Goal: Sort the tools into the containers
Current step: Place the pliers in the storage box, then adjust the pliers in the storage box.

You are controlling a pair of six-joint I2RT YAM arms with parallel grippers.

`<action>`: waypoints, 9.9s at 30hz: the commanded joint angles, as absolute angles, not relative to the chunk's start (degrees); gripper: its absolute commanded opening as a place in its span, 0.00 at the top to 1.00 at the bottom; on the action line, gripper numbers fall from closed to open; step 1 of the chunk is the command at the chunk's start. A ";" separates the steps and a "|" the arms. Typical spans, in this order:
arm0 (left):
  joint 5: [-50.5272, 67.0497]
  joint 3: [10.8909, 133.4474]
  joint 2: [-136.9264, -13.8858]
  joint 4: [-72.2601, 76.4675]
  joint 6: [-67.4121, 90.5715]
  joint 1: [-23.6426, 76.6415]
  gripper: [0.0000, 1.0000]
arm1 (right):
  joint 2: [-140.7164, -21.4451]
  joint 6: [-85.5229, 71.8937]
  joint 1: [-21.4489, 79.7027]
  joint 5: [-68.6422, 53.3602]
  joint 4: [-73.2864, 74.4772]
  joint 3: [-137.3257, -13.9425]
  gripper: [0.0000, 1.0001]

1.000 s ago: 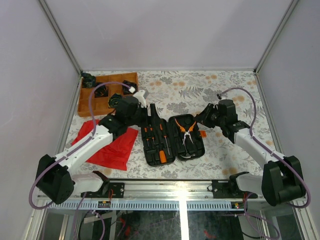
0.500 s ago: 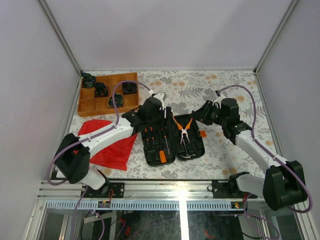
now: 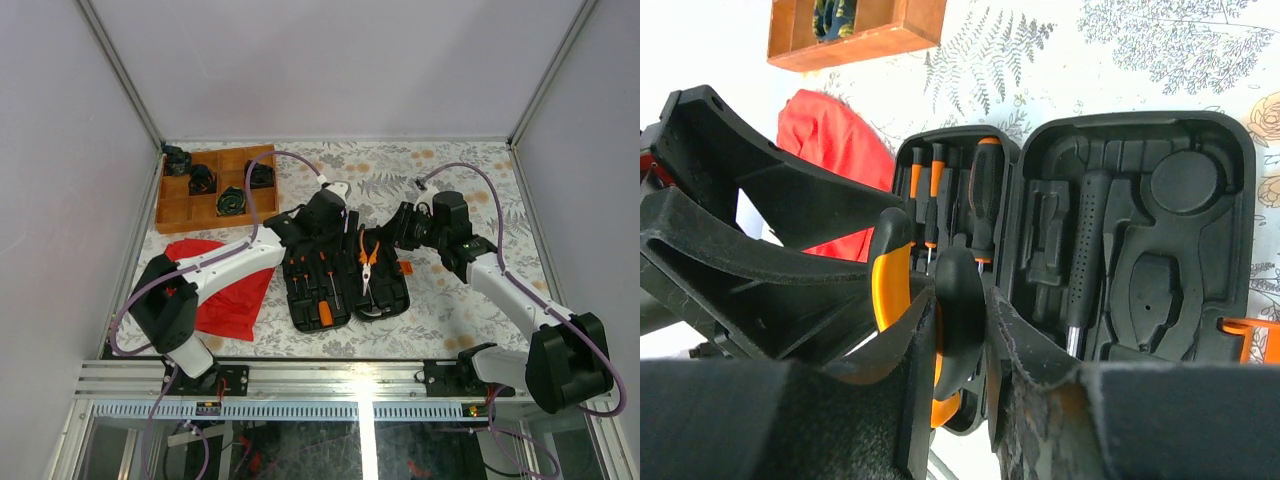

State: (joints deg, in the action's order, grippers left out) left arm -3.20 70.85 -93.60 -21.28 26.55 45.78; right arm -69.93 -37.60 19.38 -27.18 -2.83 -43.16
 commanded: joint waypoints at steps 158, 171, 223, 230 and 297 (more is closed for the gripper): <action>-4.79 46.78 -76.99 -17.31 33.49 35.78 0.34 | -89.30 -12.57 36.02 2.07 17.93 -57.48 0.00; -4.01 46.74 -77.08 -17.14 33.49 35.53 0.34 | -92.06 -16.03 36.54 3.88 19.73 -58.41 0.01; -2.90 45.95 -78.60 -16.04 34.10 34.76 0.34 | -86.91 -17.02 37.09 12.58 26.45 -60.72 0.01; -1.50 45.26 -78.77 -14.22 34.21 34.43 0.33 | -77.37 -18.48 37.09 16.16 19.63 -54.43 0.01; 5.37 38.89 -83.19 -5.72 37.01 29.26 0.57 | -98.23 -23.69 35.89 6.74 28.48 -51.06 0.92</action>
State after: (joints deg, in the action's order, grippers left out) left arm 4.78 38.39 -82.72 -8.03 37.47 29.78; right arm -91.00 -23.88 36.25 6.92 26.17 -54.43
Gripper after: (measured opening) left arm 0.432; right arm 0.198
